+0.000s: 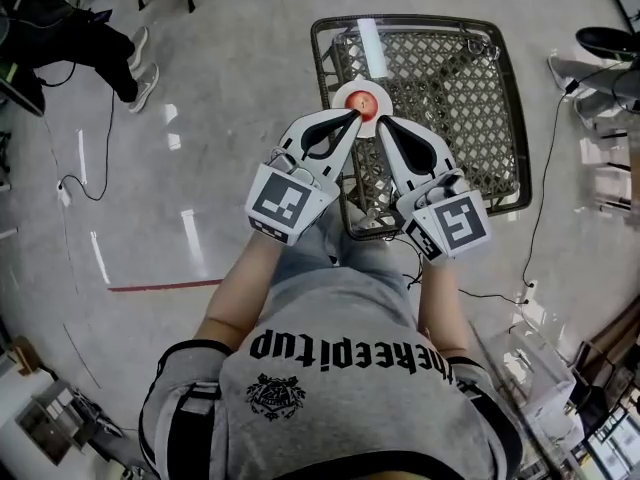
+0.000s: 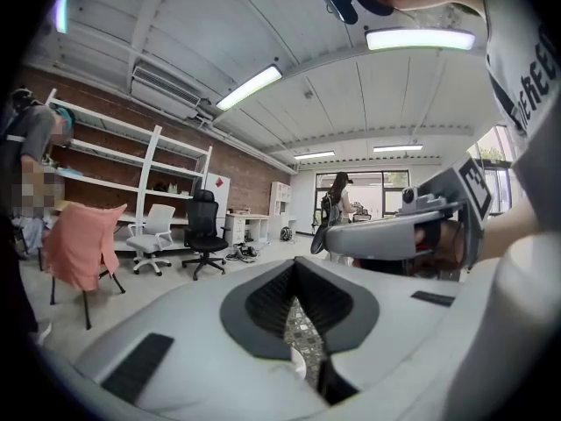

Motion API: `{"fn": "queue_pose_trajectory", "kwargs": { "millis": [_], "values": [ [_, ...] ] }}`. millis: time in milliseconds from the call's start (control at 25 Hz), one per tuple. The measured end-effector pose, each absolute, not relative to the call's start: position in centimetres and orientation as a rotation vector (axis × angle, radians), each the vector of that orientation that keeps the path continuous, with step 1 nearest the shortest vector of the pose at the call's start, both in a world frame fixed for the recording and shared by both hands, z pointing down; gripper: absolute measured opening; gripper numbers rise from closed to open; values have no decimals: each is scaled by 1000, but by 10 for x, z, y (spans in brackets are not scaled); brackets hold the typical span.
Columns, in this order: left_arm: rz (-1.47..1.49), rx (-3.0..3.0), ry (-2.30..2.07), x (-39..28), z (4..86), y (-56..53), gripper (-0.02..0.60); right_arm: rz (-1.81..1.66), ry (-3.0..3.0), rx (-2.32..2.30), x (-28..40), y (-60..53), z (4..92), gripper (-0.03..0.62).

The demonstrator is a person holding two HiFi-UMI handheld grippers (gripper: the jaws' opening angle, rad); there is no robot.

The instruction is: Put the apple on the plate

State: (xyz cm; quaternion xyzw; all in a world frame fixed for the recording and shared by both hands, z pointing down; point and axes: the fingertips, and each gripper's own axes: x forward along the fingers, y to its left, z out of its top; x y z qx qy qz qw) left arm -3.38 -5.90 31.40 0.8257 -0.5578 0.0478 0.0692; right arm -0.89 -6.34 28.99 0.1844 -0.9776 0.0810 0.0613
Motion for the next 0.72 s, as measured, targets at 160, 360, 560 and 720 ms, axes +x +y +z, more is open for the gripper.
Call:
{"fn": "queue_pose_trajectory", "kwargs": {
  "millis": [160,360,560,720],
  "values": [
    [121,2482,-1713,-34,300,-54,15,230,-2972,514,-12,-61,285,3],
    [77,2476,-1757,-31,283,-44,15,210,-2991,460,-12,-53,278,3],
    [48,2456,-1801,-26,271,-34,15,187,-3008,399,-11,-46,273,3],
    [36,2455,-1832,-20,267,-28,15,174,-3021,368,-6,-41,271,3]
  ]
}}
